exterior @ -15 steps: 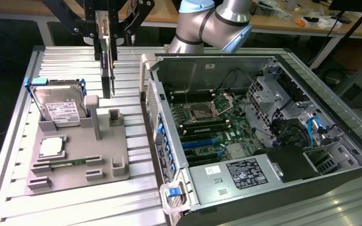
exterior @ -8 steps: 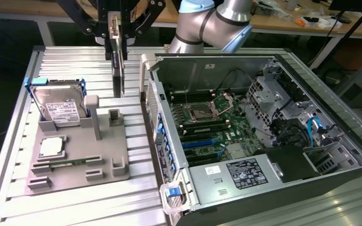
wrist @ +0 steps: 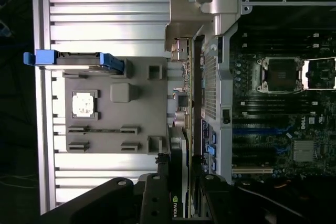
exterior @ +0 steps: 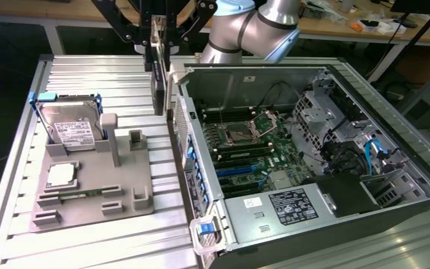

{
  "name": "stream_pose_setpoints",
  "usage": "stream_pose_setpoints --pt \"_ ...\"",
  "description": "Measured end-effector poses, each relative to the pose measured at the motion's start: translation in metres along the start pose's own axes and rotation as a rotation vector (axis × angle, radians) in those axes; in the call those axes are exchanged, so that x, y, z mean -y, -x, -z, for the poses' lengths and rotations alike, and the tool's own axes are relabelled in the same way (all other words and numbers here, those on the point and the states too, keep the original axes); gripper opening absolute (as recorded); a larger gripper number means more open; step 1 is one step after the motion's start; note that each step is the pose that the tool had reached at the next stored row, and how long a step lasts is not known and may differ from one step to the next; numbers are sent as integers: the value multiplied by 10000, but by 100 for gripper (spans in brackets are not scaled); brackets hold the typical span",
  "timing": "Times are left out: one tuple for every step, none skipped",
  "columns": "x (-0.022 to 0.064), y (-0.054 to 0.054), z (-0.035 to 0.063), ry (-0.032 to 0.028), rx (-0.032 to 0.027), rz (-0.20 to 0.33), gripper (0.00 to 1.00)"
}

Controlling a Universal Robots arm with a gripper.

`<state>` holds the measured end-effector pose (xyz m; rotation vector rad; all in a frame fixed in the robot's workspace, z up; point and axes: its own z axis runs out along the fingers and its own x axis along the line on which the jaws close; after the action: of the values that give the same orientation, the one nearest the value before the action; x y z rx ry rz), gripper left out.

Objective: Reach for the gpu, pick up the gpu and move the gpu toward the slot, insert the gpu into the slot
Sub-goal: 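Pick up the gpu and move the gpu toward the slot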

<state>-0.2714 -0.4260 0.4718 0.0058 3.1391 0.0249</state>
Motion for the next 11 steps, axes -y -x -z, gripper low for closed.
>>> stream_pose_setpoints --pt "0 21 0 0 0 0 27" --pt "0 43 -1 0 0 0 27" --pt "0 78 -1 -1 -1 -1 27" --pt "-1 118 -1 -1 -1 -1 27" --pt "-1 160 -2 0 -2 -1 27" --pt "-1 209 -2 -1 -4 0 27" --pt "-1 250 -3 -1 -5 0 27" --pt "-1 299 -4 0 -6 -1 27" --pt "-1 342 -6 0 -6 -2 27" --pt "-1 392 -7 0 -6 0 27" --pt "-1 435 -8 0 -6 0 27"
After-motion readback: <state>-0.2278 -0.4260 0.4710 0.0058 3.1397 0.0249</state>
